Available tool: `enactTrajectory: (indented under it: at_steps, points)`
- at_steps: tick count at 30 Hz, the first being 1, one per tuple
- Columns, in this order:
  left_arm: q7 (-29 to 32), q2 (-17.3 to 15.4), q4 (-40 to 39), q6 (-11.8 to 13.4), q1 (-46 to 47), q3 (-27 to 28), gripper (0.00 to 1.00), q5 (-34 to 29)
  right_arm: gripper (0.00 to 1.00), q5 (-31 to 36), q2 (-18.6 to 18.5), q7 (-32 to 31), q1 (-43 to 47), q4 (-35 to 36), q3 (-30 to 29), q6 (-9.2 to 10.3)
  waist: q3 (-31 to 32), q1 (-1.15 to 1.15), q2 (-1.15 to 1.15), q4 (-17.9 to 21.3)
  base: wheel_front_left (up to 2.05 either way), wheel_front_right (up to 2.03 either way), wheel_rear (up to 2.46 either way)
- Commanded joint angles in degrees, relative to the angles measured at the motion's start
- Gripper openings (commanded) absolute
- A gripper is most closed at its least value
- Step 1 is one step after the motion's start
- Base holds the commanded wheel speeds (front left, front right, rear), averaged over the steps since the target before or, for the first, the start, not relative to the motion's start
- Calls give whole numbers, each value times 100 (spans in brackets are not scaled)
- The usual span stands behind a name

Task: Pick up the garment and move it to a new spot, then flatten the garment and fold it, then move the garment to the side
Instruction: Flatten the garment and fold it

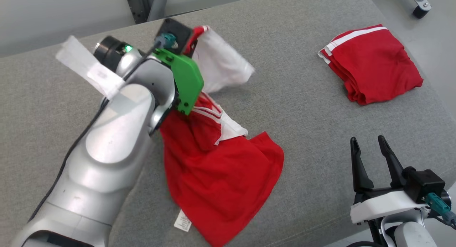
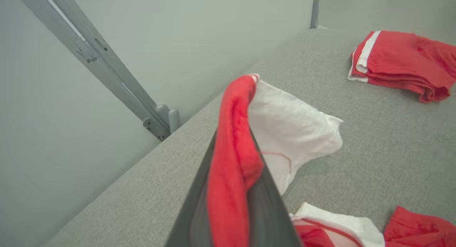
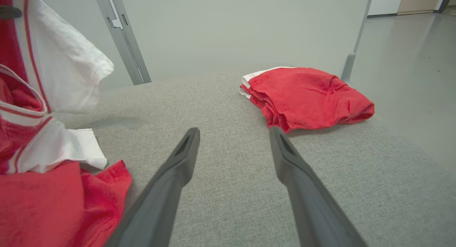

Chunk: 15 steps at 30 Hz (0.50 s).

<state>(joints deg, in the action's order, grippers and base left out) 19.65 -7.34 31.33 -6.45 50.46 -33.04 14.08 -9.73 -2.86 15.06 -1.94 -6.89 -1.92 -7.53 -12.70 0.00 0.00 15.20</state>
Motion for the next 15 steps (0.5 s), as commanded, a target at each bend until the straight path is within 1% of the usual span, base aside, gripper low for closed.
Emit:
enactTrajectory:
  at_steps: [1,5,12,15]
  points:
    - [-132,7,-129,55,196,122,0,69,100,6,-7,14,-14,-11,-1,8,33,0,0,-30,0,0,0]
    - [-356,100,-578,80,584,431,0,343,100,-4,-8,15,-19,-38,37,8,98,0,0,-52,0,0,0]
    - [-758,287,-1469,65,1070,706,0,783,100,-66,-8,14,-57,-72,-4,8,226,0,0,-15,0,0,0]
    - [-930,363,-2133,-14,934,700,0,1282,100,-122,-8,14,-16,-51,-115,8,256,0,0,5,0,0,0]
